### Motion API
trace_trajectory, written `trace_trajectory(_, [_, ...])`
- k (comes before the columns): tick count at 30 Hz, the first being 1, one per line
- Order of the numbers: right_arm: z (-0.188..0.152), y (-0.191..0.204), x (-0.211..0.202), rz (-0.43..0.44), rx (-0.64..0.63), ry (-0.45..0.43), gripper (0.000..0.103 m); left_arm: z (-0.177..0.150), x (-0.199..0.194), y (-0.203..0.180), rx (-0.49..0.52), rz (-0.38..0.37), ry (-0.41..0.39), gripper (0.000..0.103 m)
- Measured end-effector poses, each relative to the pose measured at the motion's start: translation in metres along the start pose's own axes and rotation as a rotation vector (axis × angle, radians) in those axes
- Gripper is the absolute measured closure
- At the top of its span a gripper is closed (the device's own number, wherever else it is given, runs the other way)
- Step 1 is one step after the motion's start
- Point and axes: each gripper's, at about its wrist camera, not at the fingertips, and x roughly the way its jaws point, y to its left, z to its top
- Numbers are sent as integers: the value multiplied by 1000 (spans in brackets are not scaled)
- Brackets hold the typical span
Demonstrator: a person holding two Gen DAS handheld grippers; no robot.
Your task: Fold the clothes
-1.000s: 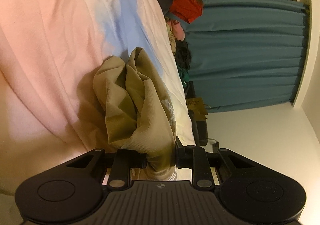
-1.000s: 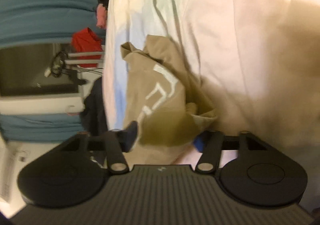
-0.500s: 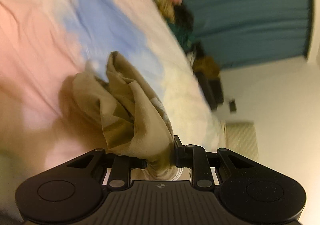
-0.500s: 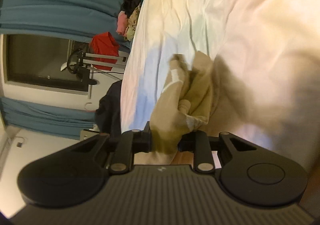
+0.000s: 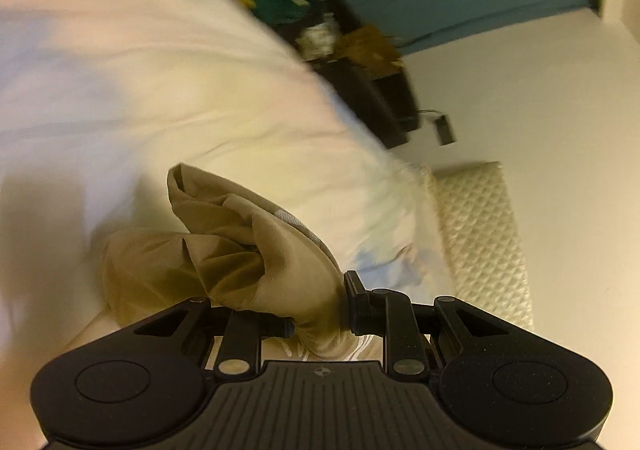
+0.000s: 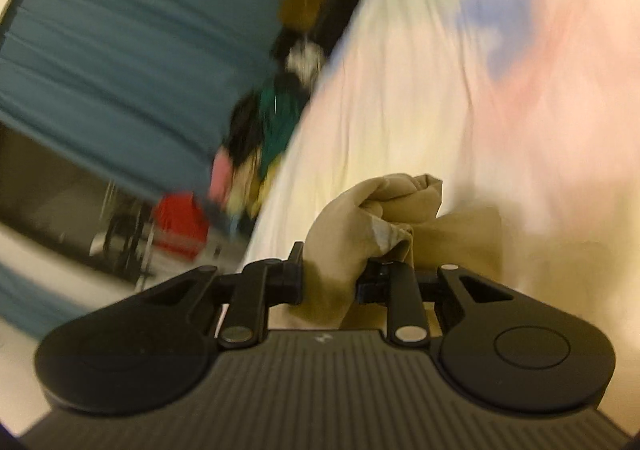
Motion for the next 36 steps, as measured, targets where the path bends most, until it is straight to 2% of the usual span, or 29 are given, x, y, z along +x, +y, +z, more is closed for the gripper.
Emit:
trace_trajectory(2, [27,15,16,2,-27,-87,77,23,31,-20,-3,-36,-20,78])
trace_trajectory(4, [46,23,33,7,-56,-150,77,40,56,-43,88,-39,-59,77])
trace_trajectory(6, [55,17,51,4,-79,-171,77,48,76,-55,180,-34,-100,76])
trace_trajectory(7, [54,10,60,-5,-94,-172,77,48,85,-53,195,-27,-102,76])
trace_trajectory(10, [39,-27,88,-58,-156,-148,77,34,113,-18,218,0,-80,76])
trace_trajectory(12, [21,-62,102,-111,-161,-83,77,13,127,21,231,69,-24,76])
trace_trajectory(15, [-13,-120,118,-187,-98,37,77,-20,141,80,237,145,41,76])
trace_trajectory(18, [-39,-152,112,-163,-102,43,77,-47,134,112,275,153,35,65])
trace_trajectory(21, [-43,-151,103,-162,-129,41,75,-52,121,111,308,156,20,61])
trace_trajectory(24, [-34,-136,90,-212,-141,68,74,-49,111,88,372,215,41,44])
trace_trajectory(26, [-33,-120,70,-233,-174,52,74,-50,99,65,431,245,32,24])
trace_trajectory(30, [-36,-85,25,-211,-288,-2,74,-58,71,16,522,272,-22,13])
trace_trajectory(32, [-38,-64,2,-188,-366,-37,73,-65,45,-1,559,278,-64,4])
trace_trajectory(33, [-40,-54,-9,-169,-402,-51,70,-69,34,-12,581,281,-87,3])
trace_trajectory(34, [-42,-45,-22,-143,-435,-65,60,-73,23,-22,602,283,-111,2])
trace_trajectory(35, [-44,-36,-34,-116,-468,-79,40,-78,8,-31,621,278,-135,1])
trace_trajectory(36, [-46,-27,-47,-86,-498,-95,27,-84,-8,-39,640,274,-160,1])
